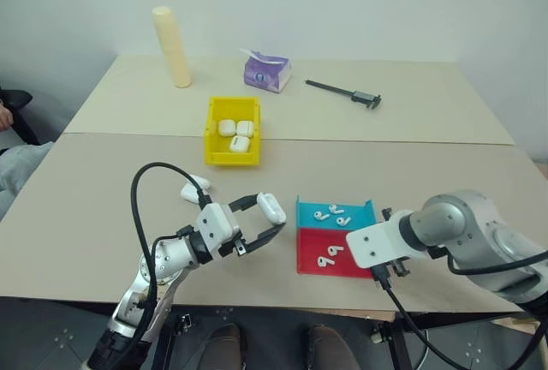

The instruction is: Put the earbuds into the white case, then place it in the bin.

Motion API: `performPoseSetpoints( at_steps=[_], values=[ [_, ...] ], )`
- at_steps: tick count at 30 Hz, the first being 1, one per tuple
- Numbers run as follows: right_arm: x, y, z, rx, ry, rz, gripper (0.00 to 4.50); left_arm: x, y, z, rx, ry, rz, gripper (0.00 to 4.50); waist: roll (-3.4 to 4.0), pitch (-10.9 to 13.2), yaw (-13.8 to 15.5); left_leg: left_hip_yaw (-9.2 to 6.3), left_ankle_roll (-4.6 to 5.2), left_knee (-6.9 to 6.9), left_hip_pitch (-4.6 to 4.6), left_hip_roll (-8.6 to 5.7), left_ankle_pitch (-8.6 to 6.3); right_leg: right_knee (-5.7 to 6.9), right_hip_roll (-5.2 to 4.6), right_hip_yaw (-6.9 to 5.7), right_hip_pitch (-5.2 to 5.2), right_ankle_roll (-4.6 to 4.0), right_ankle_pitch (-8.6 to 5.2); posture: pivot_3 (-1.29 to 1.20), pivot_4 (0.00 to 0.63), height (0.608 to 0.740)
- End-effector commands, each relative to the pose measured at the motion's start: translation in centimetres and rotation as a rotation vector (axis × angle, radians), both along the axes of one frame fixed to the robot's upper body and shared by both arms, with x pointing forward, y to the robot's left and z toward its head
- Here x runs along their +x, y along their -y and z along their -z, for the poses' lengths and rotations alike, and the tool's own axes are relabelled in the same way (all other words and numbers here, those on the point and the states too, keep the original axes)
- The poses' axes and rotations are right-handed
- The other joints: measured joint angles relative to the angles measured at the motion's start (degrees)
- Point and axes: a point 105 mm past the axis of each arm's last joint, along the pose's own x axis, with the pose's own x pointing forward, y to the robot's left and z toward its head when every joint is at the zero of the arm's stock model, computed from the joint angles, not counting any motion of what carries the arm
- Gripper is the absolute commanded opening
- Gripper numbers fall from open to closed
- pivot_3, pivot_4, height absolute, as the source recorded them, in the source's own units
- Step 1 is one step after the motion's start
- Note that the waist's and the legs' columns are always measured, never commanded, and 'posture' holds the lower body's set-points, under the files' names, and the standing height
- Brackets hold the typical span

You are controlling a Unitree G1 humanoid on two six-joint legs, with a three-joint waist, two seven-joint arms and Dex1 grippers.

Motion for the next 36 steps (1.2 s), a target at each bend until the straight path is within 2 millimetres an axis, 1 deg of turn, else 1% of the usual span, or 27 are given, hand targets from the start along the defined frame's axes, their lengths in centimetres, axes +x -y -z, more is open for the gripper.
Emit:
performPoseSetpoints(
  at_steps=[1, 11, 16, 24, 32, 36],
  values=[
    [0.3, -0.2, -0.5, 0.0, 0.038, -0.016, 1.97, -0.4, 0.4, -1.0, -0.01, 0.041, 0.012, 2.78, 0.01, -0.01, -0.03, 0.0, 0.0, 0.0, 0.0, 0.0, 0.0, 0.01, 0.01, 0.0, -0.01, 0.0, 0.0, 0.0, 0.15, 0.74],
    [0.2, -0.2, -0.1, -0.003, 0.035, -0.026, 1.97, -0.4, 0.3, -0.9, 0.005, 0.037, 0.011, 2.78, 0.01, -0.01, -0.02, 0.01, 0.0, 0.0, -0.01, 0.01, 0.0, 0.01, 0.02, -0.01, 0.0, 0.0, 0.0, 0.0, 0.15, 0.74],
    [0.6, 0.4, 0.1, -0.041, 0.059, -0.039, 1.97, -0.5, 0.4, -0.9, 0.003, 0.037, 0.012, 2.78, 0.01, -0.01, -0.07, 0.01, 0.0, 0.0, 0.01, 0.01, 0.0, 0.01, 0.03, -0.01, 0.01, 0.0, 0.0, 0.0, 0.15, 0.74],
    [1.0, 0.3, -0.2, -0.048, 0.103, -0.06, 1.97, -0.5, 0.4, -0.9, 0.002, 0.035, 0.015, 2.78, 0.01, -0.02, -0.04, 0.03, 0.0, 0.02, 0.04, 0.01, 0.0, 0.01, 0.03, -0.01, 0.05, 0.0, 0.0, 0.0, 0.15, 0.74],
    [1.3, 1.0, 0.0, -0.101, 0.124, -0.08, 1.97, -0.5, 0.5, -0.8, 0.008, 0.035, 0.019, 2.78, 0.02, -0.02, -0.04, 0.06, 0.0, 0.02, 0.05, 0.01, 0.0, 0.01, 0.03, -0.01, 0.06, 0.0, 0.0, 0.0, 0.15, 0.74],
    [1.4, 0.9, -0.2, -0.11, 0.139, -0.092, 1.97, -0.6, 0.5, -0.7, 0.009, 0.033, 0.022, 2.78, 0.02, -0.02, -0.04, 0.08, 0.0, 0.02, 0.05, 0.01, 0.0, 0.01, 0.03, -0.02, 0.07, 0.0, 0.0, 0.0, 0.15, 0.74]
  ],
)
